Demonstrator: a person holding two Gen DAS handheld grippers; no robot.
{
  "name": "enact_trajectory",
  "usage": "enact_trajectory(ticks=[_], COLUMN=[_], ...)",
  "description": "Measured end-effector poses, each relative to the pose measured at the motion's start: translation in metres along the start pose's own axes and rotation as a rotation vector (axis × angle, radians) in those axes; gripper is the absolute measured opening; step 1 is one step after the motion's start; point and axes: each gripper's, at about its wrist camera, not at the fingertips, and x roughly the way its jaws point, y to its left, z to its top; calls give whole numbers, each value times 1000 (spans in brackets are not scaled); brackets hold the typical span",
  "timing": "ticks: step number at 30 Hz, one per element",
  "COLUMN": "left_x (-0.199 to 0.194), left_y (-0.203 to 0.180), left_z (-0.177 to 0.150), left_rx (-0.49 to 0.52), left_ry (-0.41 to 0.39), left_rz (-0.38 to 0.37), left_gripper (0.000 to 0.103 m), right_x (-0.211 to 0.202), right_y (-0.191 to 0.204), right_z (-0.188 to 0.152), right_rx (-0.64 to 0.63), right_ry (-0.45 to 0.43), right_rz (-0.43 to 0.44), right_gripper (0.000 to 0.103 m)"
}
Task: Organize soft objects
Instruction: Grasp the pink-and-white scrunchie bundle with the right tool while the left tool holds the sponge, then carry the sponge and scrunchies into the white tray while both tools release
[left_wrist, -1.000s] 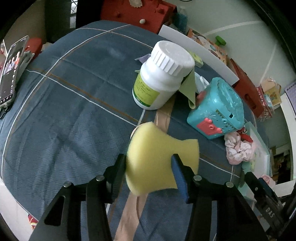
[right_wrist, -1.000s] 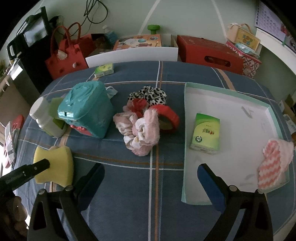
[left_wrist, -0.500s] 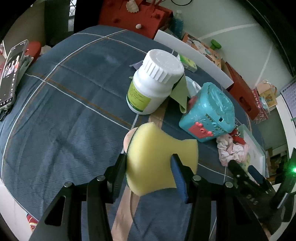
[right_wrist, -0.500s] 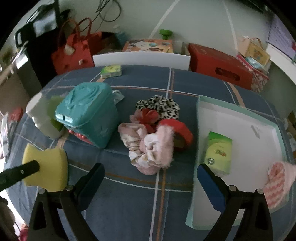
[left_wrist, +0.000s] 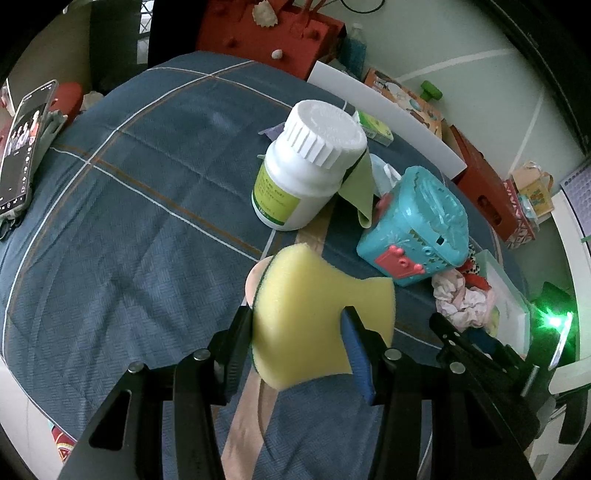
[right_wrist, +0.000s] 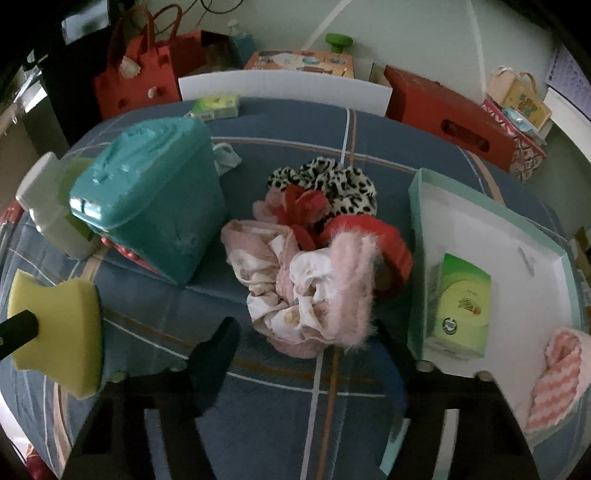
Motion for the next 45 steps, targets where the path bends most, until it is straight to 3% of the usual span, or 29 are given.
enact_trajectory(ticks=[9,17,20,29,39,45], left_x=[3,3,3,2,-11,-20], left_y=[2,2,1,3,4,-3], left_z=[-1,-2,-2,-2,-1,0], left_rx=[-6,-6,-6,-10,-13,0], left_ry=[4,4,2,-1,-31,-57], left_rz=[9,12,15,9,-7,-20], left_gripper=[50,50,50,50,50,50], right_x=[-3,-6,-9,-30,-69,-72], right_y=[4,-2,-4,-8,-16,-19], right_z=[-1,-1,-2,-5,-14,-13], right_rx=[-9,37,48,74,98,114], right_ry=[2,13,11,-41,-148,-160], right_rz=[20,67,96,150,180,170], right_gripper=[34,28,20,12,12,12])
